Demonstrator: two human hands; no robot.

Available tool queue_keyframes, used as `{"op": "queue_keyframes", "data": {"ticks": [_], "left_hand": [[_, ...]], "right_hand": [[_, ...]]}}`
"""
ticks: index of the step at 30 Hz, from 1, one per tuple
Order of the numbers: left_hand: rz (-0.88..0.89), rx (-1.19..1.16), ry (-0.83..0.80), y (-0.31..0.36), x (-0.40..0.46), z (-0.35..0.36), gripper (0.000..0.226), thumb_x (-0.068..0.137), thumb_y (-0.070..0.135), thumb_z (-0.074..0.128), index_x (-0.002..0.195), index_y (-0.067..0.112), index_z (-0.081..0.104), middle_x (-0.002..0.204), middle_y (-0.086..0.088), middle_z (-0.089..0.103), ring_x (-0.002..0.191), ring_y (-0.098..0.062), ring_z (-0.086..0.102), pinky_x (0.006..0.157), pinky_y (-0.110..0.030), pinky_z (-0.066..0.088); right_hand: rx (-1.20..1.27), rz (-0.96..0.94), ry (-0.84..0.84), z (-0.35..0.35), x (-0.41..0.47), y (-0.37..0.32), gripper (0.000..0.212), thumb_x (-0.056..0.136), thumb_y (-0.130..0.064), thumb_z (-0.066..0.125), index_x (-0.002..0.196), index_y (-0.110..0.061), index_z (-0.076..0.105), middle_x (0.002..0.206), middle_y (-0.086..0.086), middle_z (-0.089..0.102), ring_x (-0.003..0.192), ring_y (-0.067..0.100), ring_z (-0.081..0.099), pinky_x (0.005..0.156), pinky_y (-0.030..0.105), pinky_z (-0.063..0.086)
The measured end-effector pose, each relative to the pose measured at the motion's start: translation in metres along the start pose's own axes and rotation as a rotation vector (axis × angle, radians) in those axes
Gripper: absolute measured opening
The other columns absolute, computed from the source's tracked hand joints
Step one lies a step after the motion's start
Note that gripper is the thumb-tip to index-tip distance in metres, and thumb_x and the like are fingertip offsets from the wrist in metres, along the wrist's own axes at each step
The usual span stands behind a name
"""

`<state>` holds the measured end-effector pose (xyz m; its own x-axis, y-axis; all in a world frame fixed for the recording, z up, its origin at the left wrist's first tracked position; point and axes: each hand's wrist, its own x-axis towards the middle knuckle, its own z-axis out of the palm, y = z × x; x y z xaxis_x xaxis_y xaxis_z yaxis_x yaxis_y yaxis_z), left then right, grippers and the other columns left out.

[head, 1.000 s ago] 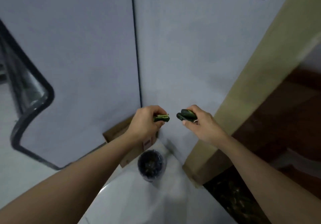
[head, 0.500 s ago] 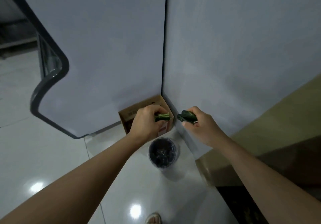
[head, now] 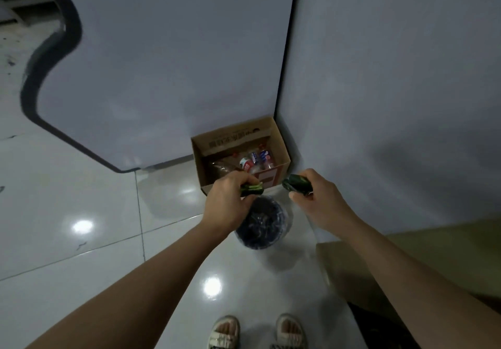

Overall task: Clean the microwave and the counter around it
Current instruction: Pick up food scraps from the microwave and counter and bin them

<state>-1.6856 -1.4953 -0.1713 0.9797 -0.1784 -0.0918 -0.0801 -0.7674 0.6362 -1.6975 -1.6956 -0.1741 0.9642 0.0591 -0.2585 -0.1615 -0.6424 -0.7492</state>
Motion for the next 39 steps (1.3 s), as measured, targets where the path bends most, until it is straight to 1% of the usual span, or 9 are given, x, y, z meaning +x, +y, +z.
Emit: {"op": "queue_keyframes", "data": {"ticks": [7, 11, 13, 16, 19, 23, 30, 34, 39], "left_hand": [[-0.11, 0.011, 0.047, -0.062, 0.008, 0.103, 0.021, 0.08, 0.018, 0.071, 0.1, 0.022, 0.068, 0.102, 0.003, 0.068, 0.094, -0.011, 0.061, 0.082, -0.026, 0.053], [-0.138, 0.046, 0.068, -0.109, 0.012, 0.164, 0.023, 0.079, 0.015, 0.071, 0.102, 0.021, 0.068, 0.103, 0.002, 0.068, 0.092, -0.012, 0.061, 0.078, -0.021, 0.048], [-0.15, 0.07, 0.071, -0.135, 0.014, 0.194, 0.024, 0.08, 0.015, 0.07, 0.103, 0.022, 0.068, 0.104, 0.002, 0.067, 0.092, -0.013, 0.06, 0.078, -0.023, 0.05], [-0.154, 0.105, 0.077, -0.173, 0.021, 0.236, 0.024, 0.081, 0.016, 0.068, 0.103, 0.023, 0.067, 0.105, 0.002, 0.066, 0.094, -0.014, 0.06, 0.079, -0.026, 0.053], [-0.124, 0.14, 0.097, -0.204, 0.029, 0.272, 0.026, 0.079, 0.014, 0.069, 0.103, 0.022, 0.069, 0.104, 0.001, 0.068, 0.093, -0.016, 0.062, 0.08, -0.026, 0.05], [-0.077, 0.173, 0.128, -0.239, 0.04, 0.312, 0.026, 0.077, 0.013, 0.069, 0.102, 0.02, 0.07, 0.103, 0.001, 0.07, 0.091, -0.018, 0.064, 0.087, -0.036, 0.051], [-0.03, 0.244, 0.112, -0.284, 0.05, 0.352, 0.029, 0.078, 0.014, 0.067, 0.105, 0.023, 0.068, 0.107, 0.005, 0.067, 0.095, -0.015, 0.062, 0.092, -0.036, 0.047], [-0.03, 0.266, 0.094, -0.293, 0.052, 0.359, 0.032, 0.077, 0.014, 0.067, 0.108, 0.023, 0.066, 0.11, 0.005, 0.066, 0.098, -0.015, 0.061, 0.094, -0.034, 0.046], [-0.06, 0.298, 0.073, -0.287, 0.048, 0.347, 0.033, 0.079, 0.018, 0.065, 0.112, 0.025, 0.064, 0.113, 0.007, 0.065, 0.099, -0.014, 0.06, 0.094, -0.032, 0.043]], "right_hand": [[-0.007, -0.054, -0.106, 0.065, 0.042, 0.082, 0.019, 0.087, -0.025, 0.062, 0.101, -0.024, 0.049, 0.088, -0.008, 0.055, 0.078, 0.007, 0.053, 0.06, 0.014, 0.036], [-0.027, -0.072, -0.123, 0.114, 0.063, 0.132, 0.023, 0.086, -0.024, 0.063, 0.106, -0.021, 0.052, 0.099, -0.001, 0.06, 0.089, 0.014, 0.057, 0.072, 0.023, 0.046], [-0.043, -0.075, -0.133, 0.14, 0.075, 0.16, 0.024, 0.086, -0.025, 0.063, 0.107, -0.02, 0.051, 0.104, 0.0, 0.058, 0.094, 0.017, 0.056, 0.079, 0.028, 0.048], [-0.095, -0.099, -0.122, 0.179, 0.091, 0.202, 0.025, 0.086, -0.027, 0.062, 0.106, -0.022, 0.048, 0.103, -0.003, 0.054, 0.093, 0.016, 0.054, 0.076, 0.025, 0.042], [-0.156, -0.118, -0.108, 0.218, 0.108, 0.242, 0.03, 0.087, -0.03, 0.062, 0.111, -0.018, 0.049, 0.108, 0.001, 0.053, 0.098, 0.018, 0.052, 0.082, 0.03, 0.045], [-0.247, -0.147, -0.11, 0.261, 0.127, 0.285, 0.031, 0.086, -0.032, 0.061, 0.11, -0.016, 0.049, 0.1, 0.0, 0.05, 0.096, 0.022, 0.054, 0.078, 0.031, 0.042], [-0.343, -0.134, -0.106, 0.301, 0.151, 0.326, 0.034, 0.086, -0.028, 0.062, 0.112, -0.013, 0.047, 0.109, 0.008, 0.049, 0.101, 0.025, 0.052, 0.075, 0.029, 0.038], [-0.356, -0.101, -0.163, 0.308, 0.153, 0.335, 0.044, 0.085, -0.027, 0.064, 0.123, -0.013, 0.045, 0.122, 0.009, 0.046, 0.111, 0.026, 0.048, 0.092, 0.034, 0.043], [-0.385, -0.101, -0.211, 0.301, 0.145, 0.323, 0.062, 0.082, -0.031, 0.067, 0.135, -0.018, 0.036, 0.132, 0.005, 0.042, 0.125, 0.024, 0.036, 0.105, 0.035, 0.035]]}}
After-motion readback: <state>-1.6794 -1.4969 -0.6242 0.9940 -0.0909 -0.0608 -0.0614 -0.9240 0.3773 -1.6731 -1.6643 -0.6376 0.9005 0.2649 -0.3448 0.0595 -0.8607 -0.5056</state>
